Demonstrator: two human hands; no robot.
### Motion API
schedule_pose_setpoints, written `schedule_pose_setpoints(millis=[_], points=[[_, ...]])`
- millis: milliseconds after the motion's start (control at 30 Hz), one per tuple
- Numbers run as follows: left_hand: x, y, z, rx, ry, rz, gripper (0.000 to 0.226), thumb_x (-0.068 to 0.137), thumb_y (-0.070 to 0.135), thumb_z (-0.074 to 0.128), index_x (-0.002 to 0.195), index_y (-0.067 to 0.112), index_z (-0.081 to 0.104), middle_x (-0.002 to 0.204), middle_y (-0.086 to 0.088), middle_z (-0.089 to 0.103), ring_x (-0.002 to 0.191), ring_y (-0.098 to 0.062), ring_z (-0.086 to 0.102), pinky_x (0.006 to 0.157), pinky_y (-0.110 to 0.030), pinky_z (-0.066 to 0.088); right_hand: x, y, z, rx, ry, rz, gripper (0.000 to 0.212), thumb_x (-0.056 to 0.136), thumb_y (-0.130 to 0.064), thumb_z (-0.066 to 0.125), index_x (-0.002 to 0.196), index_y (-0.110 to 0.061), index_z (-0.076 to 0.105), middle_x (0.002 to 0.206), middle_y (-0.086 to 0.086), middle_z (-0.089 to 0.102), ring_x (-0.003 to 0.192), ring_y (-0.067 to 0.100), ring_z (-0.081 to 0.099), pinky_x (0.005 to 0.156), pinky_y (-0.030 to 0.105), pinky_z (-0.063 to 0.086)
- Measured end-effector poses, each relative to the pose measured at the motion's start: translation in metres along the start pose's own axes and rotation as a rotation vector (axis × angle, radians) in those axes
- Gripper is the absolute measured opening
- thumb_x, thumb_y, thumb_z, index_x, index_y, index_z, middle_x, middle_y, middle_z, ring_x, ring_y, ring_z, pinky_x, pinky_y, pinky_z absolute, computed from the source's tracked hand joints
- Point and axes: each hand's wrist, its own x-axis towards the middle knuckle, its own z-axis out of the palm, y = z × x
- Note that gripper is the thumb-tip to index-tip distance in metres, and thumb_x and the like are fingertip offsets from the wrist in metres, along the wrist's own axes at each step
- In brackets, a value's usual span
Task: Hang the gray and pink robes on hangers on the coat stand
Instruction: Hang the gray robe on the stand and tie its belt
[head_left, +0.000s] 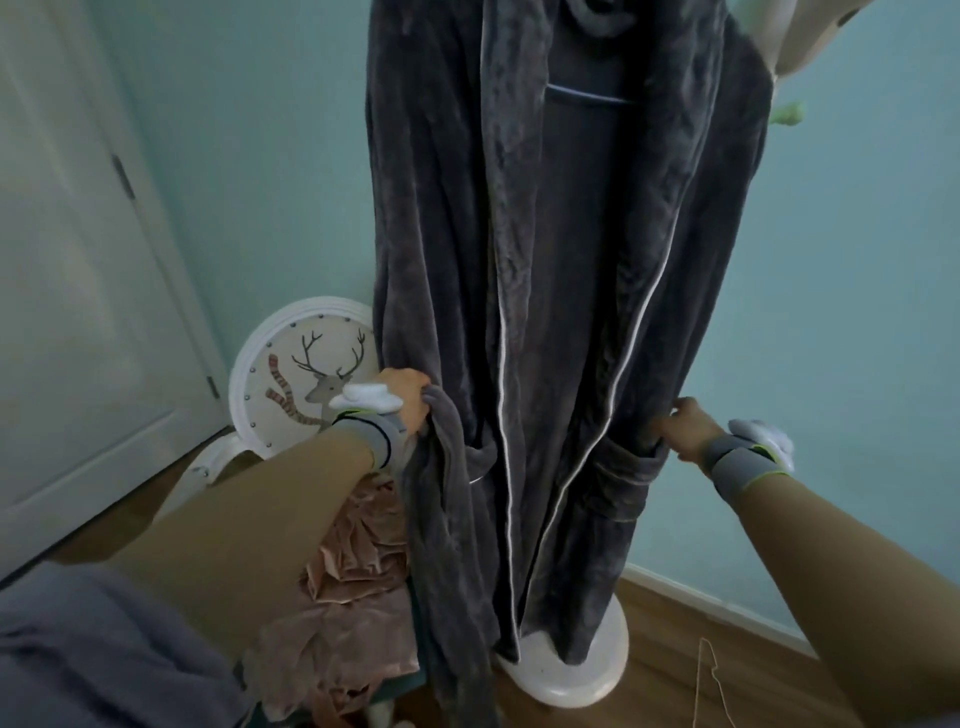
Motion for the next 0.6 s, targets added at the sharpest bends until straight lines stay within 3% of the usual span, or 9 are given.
schedule_pose_setpoints(millis=[67,100,133,200,300,333,433,533,600], points=[[-0.001,0.011,0.004,-0.119,-0.035,-0.028,0.027,0.091,0.007,0.047,0.07,0.026,0.046,0.086,-0.009,0.065,0.076,-0.027,0.064,0.067,-0.031,0.052,0.022,0.004,-0.008,0.198,0.099,0.034,0.066,0.085,-0.012,0.057,0.142,0.002,0.026,0.139,0.023,0.045,0.126,0.039,0.045,0.098,0.038,0.042],[-0.004,0.016,0.007,-0.175,-0.07,-0.01,0.031,0.091,0.003,0.045,0.069,0.025,0.048,0.085,-0.012,0.064,0.074,-0.028,0.064,0.065,-0.032,0.053,0.03,0.004,-0.012,0.263,0.128,0.044,0.072,0.085,-0.011,0.058,0.145,0.001,0.02,0.143,0.022,0.04,0.13,0.038,0.041,0.102,0.039,0.039],[-0.005,0.019,0.008,-0.224,-0.107,0.03,0.027,0.091,0.0,0.043,0.078,0.019,0.056,0.096,-0.017,0.065,0.085,-0.031,0.064,0.074,-0.037,0.053,0.036,0.005,-0.013,0.326,0.157,0.049,0.076,0.085,-0.011,0.059,0.147,0.0,0.016,0.146,0.021,0.036,0.133,0.037,0.038,0.104,0.038,0.036],[-0.01,0.037,0.018,-0.343,-0.151,0.045,0.026,0.09,-0.004,0.042,0.107,0.006,0.059,0.115,-0.017,0.06,0.104,-0.032,0.057,0.09,-0.039,0.047,0.054,0.007,-0.021,0.436,0.128,0.02,0.085,0.084,-0.011,0.062,0.148,-0.002,0.008,0.149,0.018,0.032,0.136,0.034,0.034,0.107,0.036,0.033],[-0.017,0.071,0.036,-0.54,-0.184,-0.069,0.023,0.086,-0.003,0.046,0.098,0.013,0.057,0.086,-0.003,0.057,0.084,-0.018,0.053,0.073,-0.027,0.043,0.072,0.005,-0.037,0.569,-0.05,-0.054,0.09,0.084,-0.012,0.066,0.148,-0.005,0.003,0.15,0.015,0.033,0.133,0.03,0.04,0.105,0.033,0.036],[-0.019,0.075,0.038,-0.593,-0.186,-0.109,0.018,0.086,0.0,0.047,0.094,0.014,0.057,0.08,0.0,0.054,0.078,-0.015,0.051,0.07,-0.023,0.04,0.077,0.0,-0.036,0.588,-0.086,-0.084,0.083,0.084,-0.013,0.065,0.147,-0.005,0.011,0.147,0.014,0.038,0.127,0.028,0.046,0.099,0.029,0.042],[-0.026,0.091,0.054,-0.68,-0.158,-0.177,0.012,0.086,0.019,0.059,0.097,0.014,0.06,0.088,0.0,0.053,0.089,-0.018,0.051,0.075,-0.025,0.042,0.061,-0.018,-0.027,0.51,-0.221,-0.183,0.044,0.089,-0.012,0.057,0.13,-0.003,0.046,0.115,0.012,0.059,0.08,0.019,0.058,0.055,0.015,0.05],[-0.024,0.114,0.063,-0.543,-0.143,-0.135,0.049,0.079,0.046,0.066,0.115,0.014,0.059,0.108,0.002,0.055,0.109,-0.02,0.052,0.096,-0.034,0.045,0.03,-0.037,-0.012,0.432,-0.462,-0.278,0.005,0.087,-0.01,0.055,0.092,-0.012,0.056,0.084,0.007,0.061,0.068,0.019,0.056,0.062,0.03,0.051],[-0.022,0.135,0.068,-0.43,-0.125,-0.018,0.058,0.079,0.049,0.065,0.124,0.014,0.056,0.125,-0.001,0.057,0.12,-0.021,0.051,0.099,-0.033,0.042,0.008,-0.046,-0.014,0.438,-0.612,-0.339,0.015,0.086,-0.004,0.053,0.078,-0.016,0.049,0.076,0.004,0.055,0.07,0.016,0.055,0.065,0.031,0.049]])
